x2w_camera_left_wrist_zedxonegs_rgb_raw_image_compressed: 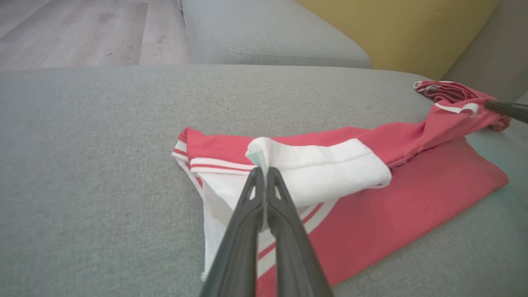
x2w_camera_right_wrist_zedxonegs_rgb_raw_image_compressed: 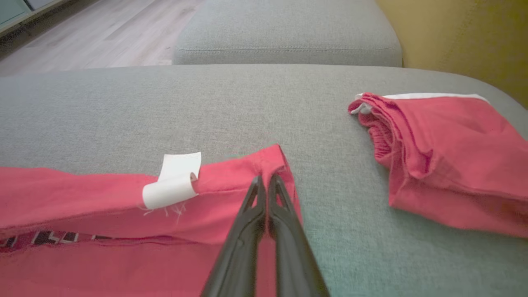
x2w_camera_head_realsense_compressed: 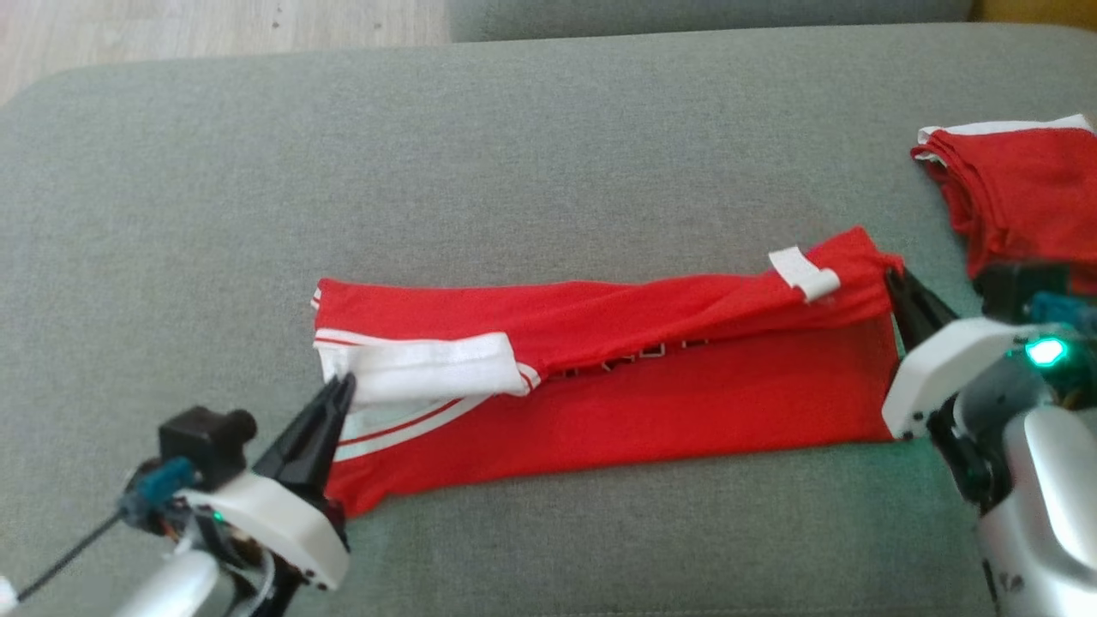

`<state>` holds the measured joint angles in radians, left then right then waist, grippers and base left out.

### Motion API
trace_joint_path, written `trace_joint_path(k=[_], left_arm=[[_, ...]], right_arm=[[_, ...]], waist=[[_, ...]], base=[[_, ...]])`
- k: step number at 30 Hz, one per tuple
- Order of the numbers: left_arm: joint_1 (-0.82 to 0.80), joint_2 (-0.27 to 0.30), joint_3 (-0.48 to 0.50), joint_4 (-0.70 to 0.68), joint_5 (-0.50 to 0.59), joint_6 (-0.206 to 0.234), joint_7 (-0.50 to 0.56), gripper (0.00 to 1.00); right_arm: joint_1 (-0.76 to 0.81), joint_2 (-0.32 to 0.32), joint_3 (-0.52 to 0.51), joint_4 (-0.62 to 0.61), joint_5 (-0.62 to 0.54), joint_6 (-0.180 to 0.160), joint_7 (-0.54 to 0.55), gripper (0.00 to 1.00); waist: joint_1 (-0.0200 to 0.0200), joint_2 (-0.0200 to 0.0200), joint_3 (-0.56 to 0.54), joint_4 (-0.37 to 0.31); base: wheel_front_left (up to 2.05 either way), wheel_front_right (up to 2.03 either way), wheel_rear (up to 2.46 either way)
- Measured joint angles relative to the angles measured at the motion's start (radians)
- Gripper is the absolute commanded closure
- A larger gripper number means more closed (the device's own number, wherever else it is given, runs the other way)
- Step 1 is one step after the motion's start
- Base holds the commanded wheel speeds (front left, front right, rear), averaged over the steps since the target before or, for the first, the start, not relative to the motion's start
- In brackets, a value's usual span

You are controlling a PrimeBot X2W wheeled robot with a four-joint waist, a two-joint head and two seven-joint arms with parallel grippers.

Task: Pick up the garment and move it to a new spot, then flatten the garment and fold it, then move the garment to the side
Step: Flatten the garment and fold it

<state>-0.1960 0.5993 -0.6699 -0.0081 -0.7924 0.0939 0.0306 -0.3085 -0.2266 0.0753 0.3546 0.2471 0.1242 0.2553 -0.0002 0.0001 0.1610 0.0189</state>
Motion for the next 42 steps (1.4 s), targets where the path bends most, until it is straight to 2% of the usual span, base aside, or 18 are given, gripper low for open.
trace_joint_path(k=[1, 2, 3, 4, 9, 14, 20, 25, 29, 38, 42], left_arm=[[0.0, -0.01, -0.006, 0.012, 0.0, 0.0, -0.007, 1.0], [0.0, -0.021, -0.01, 0.026, 0.002, 0.004, -0.016, 0.97], [0.0, -0.032, -0.011, 0.041, 0.004, 0.009, -0.027, 0.58], [0.001, -0.041, -0.011, 0.055, 0.008, 0.013, -0.043, 0.0], [0.03, -0.069, -0.004, 0.093, 0.012, 0.043, -0.123, 0.0], [0.074, -0.08, 0.031, 0.102, 0.037, 0.106, -0.211, 0.0], [0.095, -0.101, 0.059, 0.088, 0.054, 0.15, -0.251, 0.0], [0.119, -0.11, 0.088, 0.062, 0.065, 0.185, -0.262, 0.0], [0.129, -0.119, 0.096, 0.049, 0.065, 0.198, -0.271, 0.0], [0.164, -0.132, 0.12, 0.02, 0.072, 0.226, -0.271, 0.0], [0.166, -0.132, 0.122, 0.007, 0.074, 0.234, -0.276, 0.0]], right_arm=[[0.012, 0.003, -0.007, -0.004, -0.004, 0.0, 0.0, 0.82], [0.023, 0.01, -0.017, -0.008, -0.011, 0.0, 0.0, 0.35], [0.034, 0.016, -0.023, -0.015, -0.018, 0.0, 0.0, 0.0], [0.044, 0.023, -0.028, -0.02, -0.025, 0.0, 0.0, 0.0], [0.091, 0.06, -0.073, -0.054, -0.038, 0.0, -0.019, 0.0], [0.157, 0.095, -0.141, -0.122, -0.04, 0.0, -0.037, 0.0], [0.213, 0.131, -0.203, -0.208, -0.041, 0.0, -0.042, 0.0], [0.215, 0.142, -0.223, -0.228, -0.064, 0.0, 0.002, 0.0], [0.203, 0.148, -0.228, -0.171, -0.085, 0.0, 0.038, 0.0], [0.137, 0.147, -0.332, 0.059, -0.153, 0.0, 0.052, 0.0], [0.128, 0.148, -0.348, 0.119, -0.158, 0.0, 0.061, 0.0]], waist=[[0.0001, 0.0, -0.003, 0.001], [0.0001, 0.0, -0.006, 0.001], [0.0, 0.0, -0.009, 0.001], [0.0001, 0.0, -0.012, 0.0], [0.0001, 0.0, -0.021, -0.006], [0.0001, 0.0, -0.03, 0.0], [0.0002, 0.0, -0.041, 0.01], [0.0001, 0.0, -0.053, 0.026], [0.0001, 0.0, -0.054, 0.051], [0.0002, 0.0, -0.041, 0.123], [0.0002, 0.0, -0.04, 0.141]], base=[[0.0, 0.0, 0.0], [0.0, 0.0, 0.0], [0.0, 0.0, 0.0], [0.0, 0.0, 0.0], [0.0, 0.0, 0.0], [0.0, 0.0, 0.0], [0.0, 0.0, 0.0], [0.0, 0.0, 0.0], [0.0, 0.0, 0.0], [0.0, 0.0, 0.0], [0.0, 0.0, 0.0]])
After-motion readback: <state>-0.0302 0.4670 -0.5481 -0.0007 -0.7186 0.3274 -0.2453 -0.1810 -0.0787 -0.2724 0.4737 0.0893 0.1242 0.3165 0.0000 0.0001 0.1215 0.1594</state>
